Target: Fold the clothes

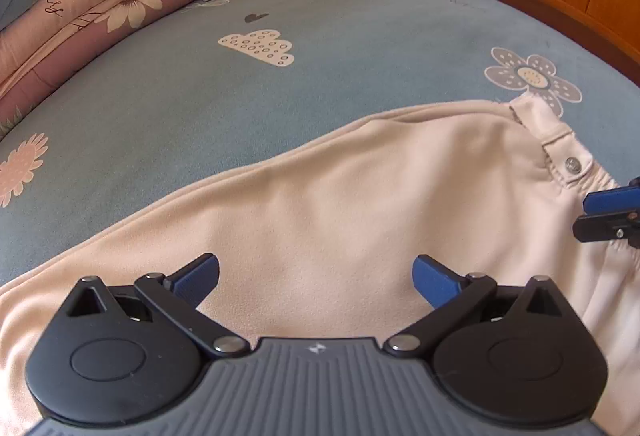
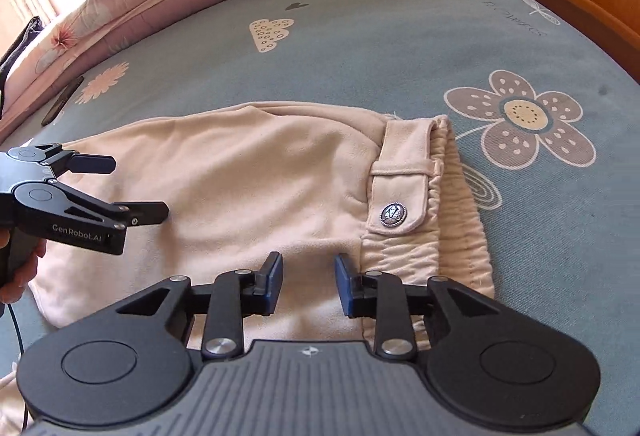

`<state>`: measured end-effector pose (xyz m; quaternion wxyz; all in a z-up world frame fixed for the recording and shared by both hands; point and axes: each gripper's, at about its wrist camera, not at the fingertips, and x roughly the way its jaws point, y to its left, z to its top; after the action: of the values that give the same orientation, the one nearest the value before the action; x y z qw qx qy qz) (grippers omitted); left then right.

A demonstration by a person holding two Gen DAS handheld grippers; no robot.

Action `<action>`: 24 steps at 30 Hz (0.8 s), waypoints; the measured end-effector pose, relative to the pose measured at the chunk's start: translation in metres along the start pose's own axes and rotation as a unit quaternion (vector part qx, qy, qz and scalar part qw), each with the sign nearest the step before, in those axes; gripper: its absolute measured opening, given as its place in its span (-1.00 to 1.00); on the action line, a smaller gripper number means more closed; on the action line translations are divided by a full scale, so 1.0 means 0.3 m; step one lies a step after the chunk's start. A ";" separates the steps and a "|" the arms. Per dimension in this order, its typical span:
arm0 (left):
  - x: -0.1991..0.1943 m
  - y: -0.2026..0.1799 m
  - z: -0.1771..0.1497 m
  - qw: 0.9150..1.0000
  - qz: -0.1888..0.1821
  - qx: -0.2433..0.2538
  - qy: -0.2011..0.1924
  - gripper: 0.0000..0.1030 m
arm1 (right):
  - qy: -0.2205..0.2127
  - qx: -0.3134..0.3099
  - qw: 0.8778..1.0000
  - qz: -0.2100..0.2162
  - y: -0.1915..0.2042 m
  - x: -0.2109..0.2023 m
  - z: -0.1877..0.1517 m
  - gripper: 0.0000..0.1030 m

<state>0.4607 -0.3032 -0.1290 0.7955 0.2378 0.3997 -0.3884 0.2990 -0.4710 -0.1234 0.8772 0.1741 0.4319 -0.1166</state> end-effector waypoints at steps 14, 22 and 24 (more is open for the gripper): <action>-0.290 -0.192 -0.206 0.999 -0.042 -0.027 0.014 0.98 | 0.077 -0.051 0.996 0.012 0.130 -0.181 -0.233 0.37; -0.411 -0.251 -0.539 0.995 -0.017 -0.094 0.032 0.98 | 0.075 -0.079 0.993 -0.048 0.161 -0.095 -0.378 1.00; -0.430 -0.265 -0.595 0.994 -0.012 -0.100 0.033 0.98 | 0.076 -0.077 0.993 -0.047 0.155 -0.090 -0.372 1.00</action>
<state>0.2671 -0.1716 -0.1297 0.7972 0.1654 0.4649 -0.3479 0.2192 -0.3818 -0.1555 0.8460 0.0935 0.5131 -0.1107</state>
